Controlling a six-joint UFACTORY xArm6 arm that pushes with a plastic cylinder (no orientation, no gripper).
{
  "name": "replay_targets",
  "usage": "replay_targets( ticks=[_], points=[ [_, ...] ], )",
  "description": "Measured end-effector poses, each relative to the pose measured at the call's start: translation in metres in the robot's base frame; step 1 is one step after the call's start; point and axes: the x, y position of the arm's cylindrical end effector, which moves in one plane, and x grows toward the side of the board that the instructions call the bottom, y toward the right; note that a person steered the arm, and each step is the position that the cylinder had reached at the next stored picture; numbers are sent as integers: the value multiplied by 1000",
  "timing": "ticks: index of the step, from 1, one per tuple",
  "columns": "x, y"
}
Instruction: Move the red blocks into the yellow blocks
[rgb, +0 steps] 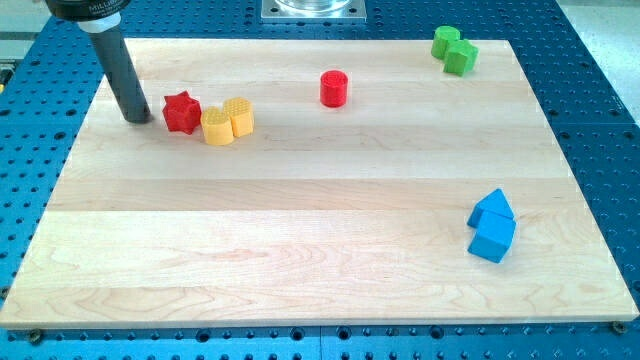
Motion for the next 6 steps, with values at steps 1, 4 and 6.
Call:
replay_targets(
  ticks=[1,4,6],
  points=[
    [1,11],
    [-5,80],
    [-107,168]
  ],
)
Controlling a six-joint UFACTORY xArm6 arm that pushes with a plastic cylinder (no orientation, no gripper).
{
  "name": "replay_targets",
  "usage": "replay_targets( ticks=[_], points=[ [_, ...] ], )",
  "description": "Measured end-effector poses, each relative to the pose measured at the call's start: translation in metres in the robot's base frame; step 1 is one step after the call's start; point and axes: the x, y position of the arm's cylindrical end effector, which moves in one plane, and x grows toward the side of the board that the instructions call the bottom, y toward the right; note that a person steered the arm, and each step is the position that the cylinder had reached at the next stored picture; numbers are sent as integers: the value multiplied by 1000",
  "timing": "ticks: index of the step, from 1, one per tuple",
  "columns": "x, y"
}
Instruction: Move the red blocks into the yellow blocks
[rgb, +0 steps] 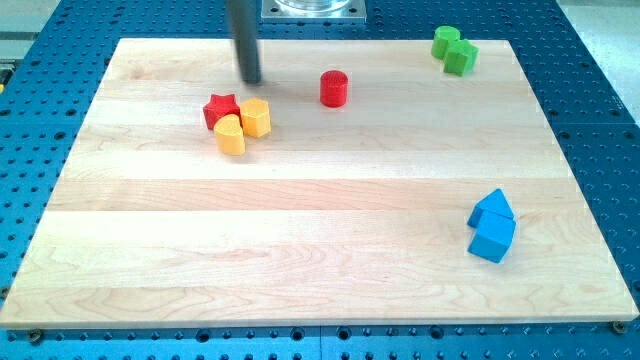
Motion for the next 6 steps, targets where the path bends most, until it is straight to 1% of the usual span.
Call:
replay_targets(
  ticks=[1,2,3,4,5,6],
  points=[
    [10,39],
    [56,116],
    [120,141],
    [103,193],
    [142,195],
    [151,130]
  ],
)
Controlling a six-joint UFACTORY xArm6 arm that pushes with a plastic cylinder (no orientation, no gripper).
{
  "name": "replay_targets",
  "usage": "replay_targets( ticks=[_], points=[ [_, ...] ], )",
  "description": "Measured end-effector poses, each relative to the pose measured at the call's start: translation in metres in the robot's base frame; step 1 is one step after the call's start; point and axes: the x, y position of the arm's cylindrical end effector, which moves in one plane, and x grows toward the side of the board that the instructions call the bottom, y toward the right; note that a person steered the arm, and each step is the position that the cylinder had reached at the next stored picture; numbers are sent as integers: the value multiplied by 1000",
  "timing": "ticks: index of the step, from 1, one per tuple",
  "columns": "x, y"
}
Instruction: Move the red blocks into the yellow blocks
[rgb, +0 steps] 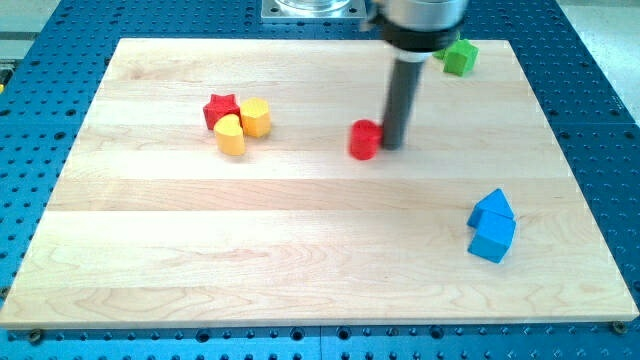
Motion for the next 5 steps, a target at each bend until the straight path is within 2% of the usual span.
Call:
replay_targets(
  ticks=[1,2,3,4,5],
  points=[
    [1,-30],
    [41,-43],
    [8,-88],
    [4,-33],
    [-22,-58]
  ],
)
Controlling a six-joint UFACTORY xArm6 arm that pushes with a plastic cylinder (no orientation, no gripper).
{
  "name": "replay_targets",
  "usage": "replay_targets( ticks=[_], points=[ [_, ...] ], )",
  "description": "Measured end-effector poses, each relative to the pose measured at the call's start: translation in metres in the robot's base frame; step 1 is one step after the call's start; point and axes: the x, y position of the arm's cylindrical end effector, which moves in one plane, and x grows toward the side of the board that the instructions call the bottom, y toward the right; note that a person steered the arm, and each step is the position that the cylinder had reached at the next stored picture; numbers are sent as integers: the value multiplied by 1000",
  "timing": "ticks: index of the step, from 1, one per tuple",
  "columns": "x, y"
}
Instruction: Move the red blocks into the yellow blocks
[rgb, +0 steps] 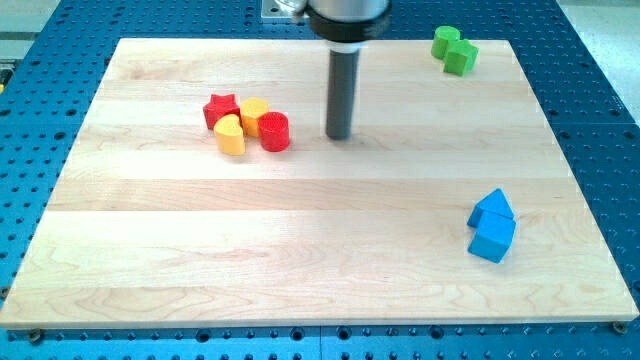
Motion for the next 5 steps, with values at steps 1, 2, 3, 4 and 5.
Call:
replay_targets(
  ticks=[1,2,3,4,5],
  points=[
    [14,-26],
    [14,-28],
    [14,-44],
    [0,-25],
    [-47,93]
  ],
)
